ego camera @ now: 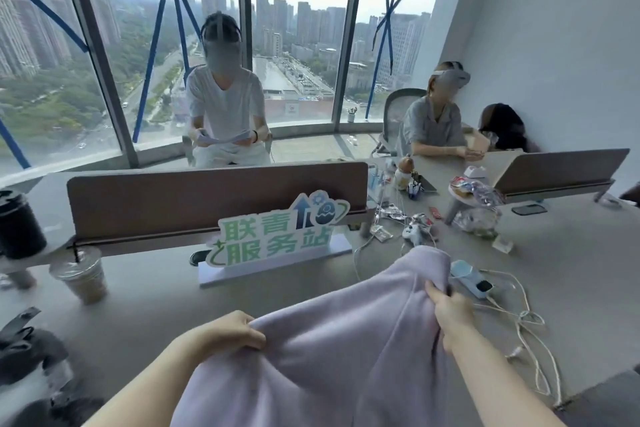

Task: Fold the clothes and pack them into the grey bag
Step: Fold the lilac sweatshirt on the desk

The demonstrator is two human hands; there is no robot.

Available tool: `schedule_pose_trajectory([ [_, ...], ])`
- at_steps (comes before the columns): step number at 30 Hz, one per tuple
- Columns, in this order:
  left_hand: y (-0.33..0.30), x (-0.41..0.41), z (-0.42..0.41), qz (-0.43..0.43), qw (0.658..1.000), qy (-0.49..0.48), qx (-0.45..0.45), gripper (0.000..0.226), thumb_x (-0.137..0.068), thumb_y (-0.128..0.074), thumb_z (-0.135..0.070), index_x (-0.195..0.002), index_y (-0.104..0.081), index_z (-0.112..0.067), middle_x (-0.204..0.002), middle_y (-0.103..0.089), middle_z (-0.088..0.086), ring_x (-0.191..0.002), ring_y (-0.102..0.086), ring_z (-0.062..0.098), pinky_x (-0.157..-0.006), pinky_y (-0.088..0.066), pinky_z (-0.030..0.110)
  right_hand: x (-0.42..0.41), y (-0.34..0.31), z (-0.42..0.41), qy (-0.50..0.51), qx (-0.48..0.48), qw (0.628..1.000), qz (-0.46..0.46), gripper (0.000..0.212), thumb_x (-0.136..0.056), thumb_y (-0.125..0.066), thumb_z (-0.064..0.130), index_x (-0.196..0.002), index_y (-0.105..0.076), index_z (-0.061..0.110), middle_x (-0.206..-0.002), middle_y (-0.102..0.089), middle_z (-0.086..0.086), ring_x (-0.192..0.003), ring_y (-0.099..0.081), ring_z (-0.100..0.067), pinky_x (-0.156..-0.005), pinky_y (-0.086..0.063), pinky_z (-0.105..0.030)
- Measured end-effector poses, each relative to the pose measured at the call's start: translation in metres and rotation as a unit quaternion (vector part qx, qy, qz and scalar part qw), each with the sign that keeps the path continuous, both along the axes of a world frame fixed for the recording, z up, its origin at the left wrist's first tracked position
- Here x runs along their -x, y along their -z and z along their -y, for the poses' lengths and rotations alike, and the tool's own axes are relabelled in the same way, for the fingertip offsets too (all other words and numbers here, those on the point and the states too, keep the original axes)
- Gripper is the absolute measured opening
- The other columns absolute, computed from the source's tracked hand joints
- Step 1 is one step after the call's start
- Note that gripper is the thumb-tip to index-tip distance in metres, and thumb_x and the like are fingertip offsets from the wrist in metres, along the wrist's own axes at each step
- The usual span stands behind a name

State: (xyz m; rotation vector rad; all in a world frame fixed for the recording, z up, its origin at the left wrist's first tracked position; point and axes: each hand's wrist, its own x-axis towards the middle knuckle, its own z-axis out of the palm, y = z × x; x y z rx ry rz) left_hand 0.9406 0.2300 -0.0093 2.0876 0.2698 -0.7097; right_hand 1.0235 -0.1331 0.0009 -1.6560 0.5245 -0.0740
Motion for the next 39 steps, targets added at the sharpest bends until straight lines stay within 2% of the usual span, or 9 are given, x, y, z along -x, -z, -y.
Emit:
schedule_pose_trajectory([
  [5, 0.030, -0.053, 0.017, -0.040, 0.999, -0.012, -0.023, 0.009, -0.060, -0.066, -0.027, -0.063, -0.062, -0.019, -0.063, -0.056, -0.003, -0.056, -0.050, 0.013, -0.055, -0.038, 0.021, -0.053, 0.055, 0.018, -0.005, -0.021, 0.999, -0.025, 0.014, -0.094, -0.063, 0.021, -0.099, -0.063, 0.008, -0.090, -0.067, -0.011, -0.086, -0.061, -0.025, -0.078, -0.050, -0.036],
  [7, 0.042, -0.081, 0.022, -0.022, 0.999, -0.021, -0.043, 0.027, -0.053, -0.068, -0.034, -0.071, -0.068, -0.013, -0.062, -0.057, -0.005, -0.057, -0.051, 0.011, -0.056, -0.039, 0.023, -0.084, 0.071, 0.027, -0.007, -0.029, 0.999, -0.026, 0.013, -0.095, -0.062, 0.020, -0.096, -0.063, 0.007, -0.090, -0.067, -0.012, -0.085, -0.061, -0.026, -0.072, -0.047, -0.033],
  [13, 0.095, -0.147, 0.049, 0.064, 0.990, -0.086, -0.094, 0.019, -0.062, -0.066, -0.033, -0.066, -0.056, -0.018, -0.055, -0.055, -0.011, -0.053, -0.049, 0.010, -0.053, -0.039, 0.028, -0.173, 0.119, 0.046, -0.016, -0.038, 0.997, -0.059, 0.010, -0.095, -0.061, 0.024, -0.094, -0.062, 0.014, -0.102, -0.069, -0.015, -0.092, -0.063, -0.026, -0.088, -0.050, -0.040],
  [18, 0.149, -0.159, 0.052, -0.040, 0.979, -0.018, -0.200, 0.048, -0.077, -0.064, -0.046, -0.121, -0.056, -0.028, -0.114, -0.066, -0.001, -0.102, -0.062, 0.022, -0.086, -0.050, 0.032, -0.212, 0.161, 0.049, -0.069, 0.034, 0.993, -0.091, 0.016, -0.096, -0.057, 0.012, -0.101, -0.062, -0.003, -0.092, -0.063, -0.013, -0.085, -0.055, -0.021, -0.054, -0.042, -0.008],
  [24, 0.159, -0.150, 0.042, -0.071, 0.964, -0.013, -0.256, 0.038, -0.071, -0.060, -0.061, -0.089, -0.054, -0.029, -0.107, -0.068, 0.003, -0.098, -0.062, 0.026, -0.084, -0.049, 0.033, -0.215, 0.190, 0.054, -0.070, 0.104, 0.980, -0.156, 0.014, -0.088, -0.062, 0.012, -0.101, -0.057, 0.007, -0.090, -0.061, -0.010, -0.093, -0.061, -0.030, -0.075, -0.043, -0.033],
  [27, 0.159, -0.147, 0.045, -0.025, 0.962, -0.011, -0.273, 0.027, -0.084, -0.063, -0.048, -0.095, -0.052, -0.026, -0.111, -0.067, 0.006, -0.101, -0.062, 0.027, -0.083, -0.048, 0.034, -0.192, 0.175, 0.042, -0.039, 0.266, 0.952, -0.149, 0.040, -0.080, -0.061, 0.010, -0.120, -0.053, 0.014, -0.116, -0.059, -0.016, -0.108, -0.056, -0.038, -0.088, -0.043, -0.041],
  [29, 0.155, -0.144, 0.047, -0.013, 0.961, -0.011, -0.275, 0.039, -0.083, -0.064, -0.049, -0.112, -0.053, -0.024, -0.117, -0.065, 0.005, -0.107, -0.060, 0.028, -0.085, -0.048, 0.034, -0.166, 0.159, 0.016, -0.078, 0.319, 0.944, -0.034, 0.046, -0.077, -0.063, 0.003, -0.122, -0.057, 0.010, -0.118, -0.056, -0.020, -0.110, -0.053, -0.040, -0.090, -0.041, -0.042],
  [33, 0.145, -0.122, 0.023, -0.062, 0.945, 0.029, -0.319, 0.069, -0.073, -0.062, -0.064, -0.133, -0.040, -0.037, -0.131, -0.058, -0.004, -0.119, -0.056, 0.025, -0.096, -0.044, 0.036, -0.097, 0.151, -0.059, -0.282, 0.381, 0.875, 0.099, 0.038, -0.070, -0.071, 0.009, -0.108, -0.066, 0.016, -0.111, -0.062, -0.006, -0.099, -0.059, -0.034, -0.088, -0.044, -0.041],
  [39, 0.148, -0.074, -0.041, -0.122, 0.930, 0.029, -0.344, 0.043, -0.074, -0.061, -0.058, -0.104, -0.057, -0.027, -0.119, -0.064, -0.001, -0.109, -0.060, 0.023, -0.085, -0.047, 0.032, -0.028, 0.137, -0.139, -0.585, 0.421, 0.690, -0.067, 0.055, -0.092, -0.046, 0.048, -0.144, -0.036, 0.032, -0.156, -0.026, 0.004, -0.137, -0.032, -0.027, -0.110, -0.025, -0.039],
])
